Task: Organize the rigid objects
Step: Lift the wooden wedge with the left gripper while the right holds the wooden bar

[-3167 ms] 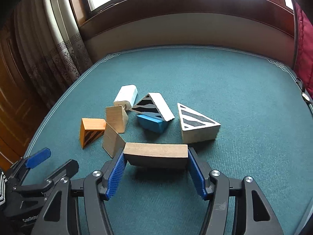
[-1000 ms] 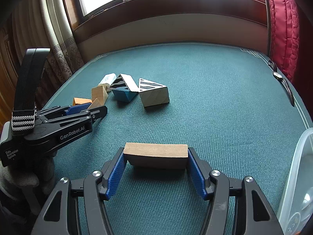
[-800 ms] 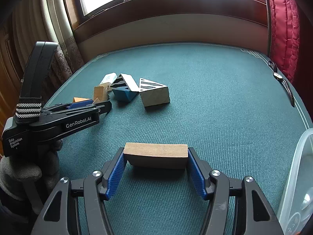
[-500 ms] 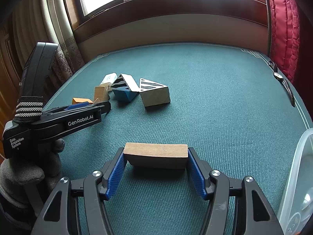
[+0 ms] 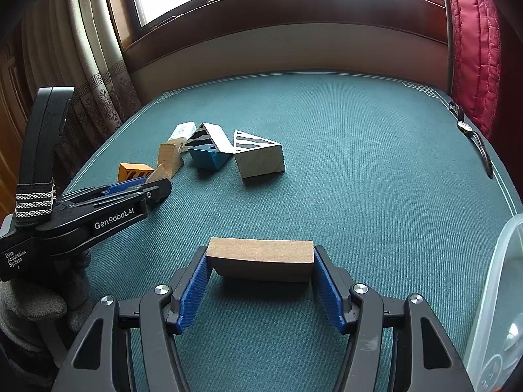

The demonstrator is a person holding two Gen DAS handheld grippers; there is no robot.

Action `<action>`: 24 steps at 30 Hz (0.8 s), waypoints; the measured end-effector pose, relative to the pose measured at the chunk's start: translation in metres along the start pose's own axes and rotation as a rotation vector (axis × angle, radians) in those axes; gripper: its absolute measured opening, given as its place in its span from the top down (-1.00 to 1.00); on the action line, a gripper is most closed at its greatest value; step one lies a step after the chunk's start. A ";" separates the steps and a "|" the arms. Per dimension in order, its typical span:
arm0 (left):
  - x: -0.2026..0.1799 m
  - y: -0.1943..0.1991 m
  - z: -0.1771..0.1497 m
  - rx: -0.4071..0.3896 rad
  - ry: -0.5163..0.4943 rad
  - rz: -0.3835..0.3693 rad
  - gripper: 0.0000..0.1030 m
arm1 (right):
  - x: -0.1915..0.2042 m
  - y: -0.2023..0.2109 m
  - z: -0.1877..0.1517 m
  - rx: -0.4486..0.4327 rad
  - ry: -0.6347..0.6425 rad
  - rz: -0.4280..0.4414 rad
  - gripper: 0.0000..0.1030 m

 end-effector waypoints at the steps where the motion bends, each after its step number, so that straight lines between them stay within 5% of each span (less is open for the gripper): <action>1: -0.002 0.001 -0.002 -0.003 -0.003 -0.014 0.46 | 0.000 0.000 0.000 0.000 0.000 0.001 -0.25; 24: -0.011 0.053 -0.038 -0.104 0.000 0.001 0.46 | 0.004 0.019 0.001 -0.062 -0.015 -0.003 -0.25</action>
Point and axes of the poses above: each gripper's, at about its wrist camera, not at the fingertips, and y roughly against the way its jaws point, x to its left, z to its top, the point moved 2 cm from there along -y, roughly the way its jaws point, and after that the axes turned 1 degree about z, right-handed, at the moved point
